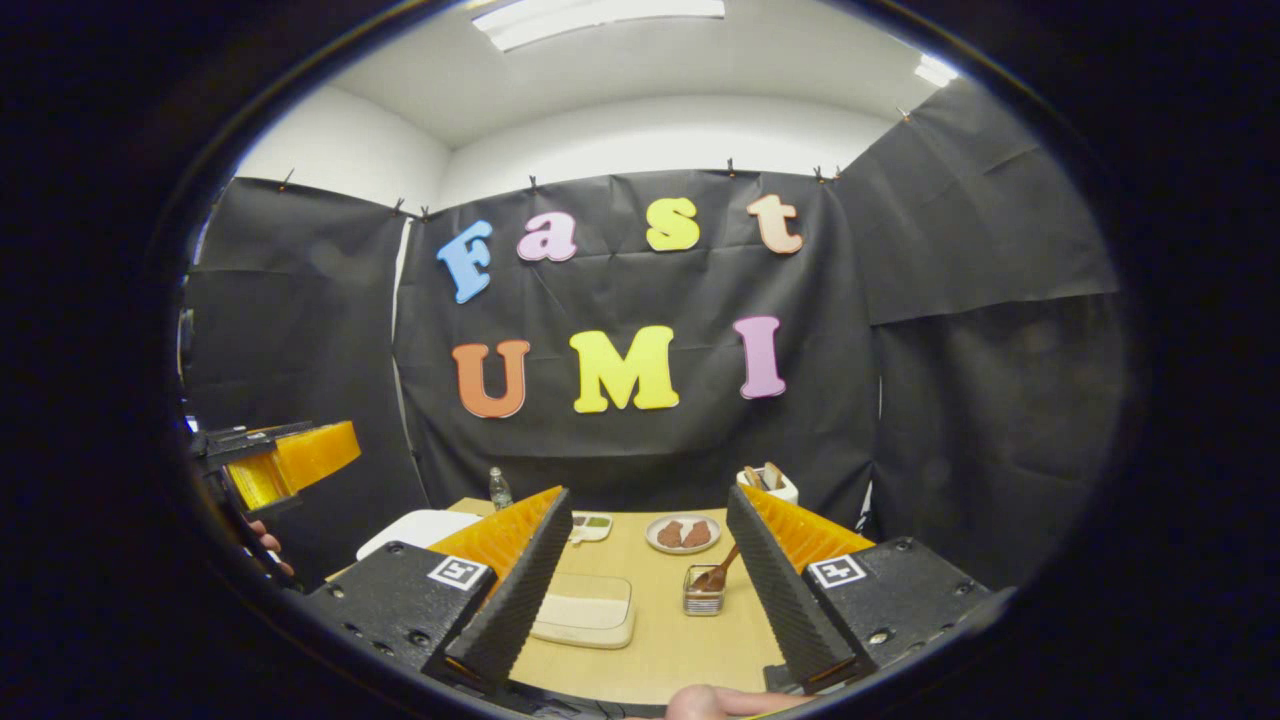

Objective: Close the left gripper, press the button to open the rice cooker; take a wooden spoon from the chopstick holder with the right hand, scoop a spoonful of rice and pour it into the rice cooker, then put the wooden spoon back into the chopstick holder.

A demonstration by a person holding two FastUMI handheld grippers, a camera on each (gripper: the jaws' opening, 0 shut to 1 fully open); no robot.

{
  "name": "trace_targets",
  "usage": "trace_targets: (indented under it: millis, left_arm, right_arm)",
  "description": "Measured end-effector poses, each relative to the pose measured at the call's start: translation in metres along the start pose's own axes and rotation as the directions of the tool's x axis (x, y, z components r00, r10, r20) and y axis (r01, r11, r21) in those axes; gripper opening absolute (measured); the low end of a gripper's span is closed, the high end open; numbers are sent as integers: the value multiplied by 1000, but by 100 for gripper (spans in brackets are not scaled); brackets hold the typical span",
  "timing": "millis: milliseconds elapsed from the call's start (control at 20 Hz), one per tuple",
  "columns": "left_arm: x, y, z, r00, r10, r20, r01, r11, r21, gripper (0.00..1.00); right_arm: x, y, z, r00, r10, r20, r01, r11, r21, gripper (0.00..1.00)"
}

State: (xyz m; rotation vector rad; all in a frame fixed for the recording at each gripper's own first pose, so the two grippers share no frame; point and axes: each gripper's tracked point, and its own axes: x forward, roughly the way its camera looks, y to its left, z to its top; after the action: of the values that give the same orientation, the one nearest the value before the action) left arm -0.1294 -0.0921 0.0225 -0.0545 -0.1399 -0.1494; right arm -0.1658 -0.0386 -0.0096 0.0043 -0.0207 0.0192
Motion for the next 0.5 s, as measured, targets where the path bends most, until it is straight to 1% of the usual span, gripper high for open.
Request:
trace_targets:
  millis: [150, 200, 500]
  left_arm:
    - [1, -2, -1, 1000, 6, 2, -6, 1000, 15, 95]
    - [2, -2, -1, 1000, 14, 1, -14, 1000, 21, 95]
    - [10, -1, -4, 999, 35, 2, -35, 996, 80, 94]
  right_arm:
    - [4, -1, 3, 1000, 8, 2, -8, 1000, 1, 100]
    - [13, -8, 9, 1000, 10, -2, -10, 1000, 1, 100]
    - [21, -9, 6, 1000, 21, -15, -21, 1000, 1, 100]
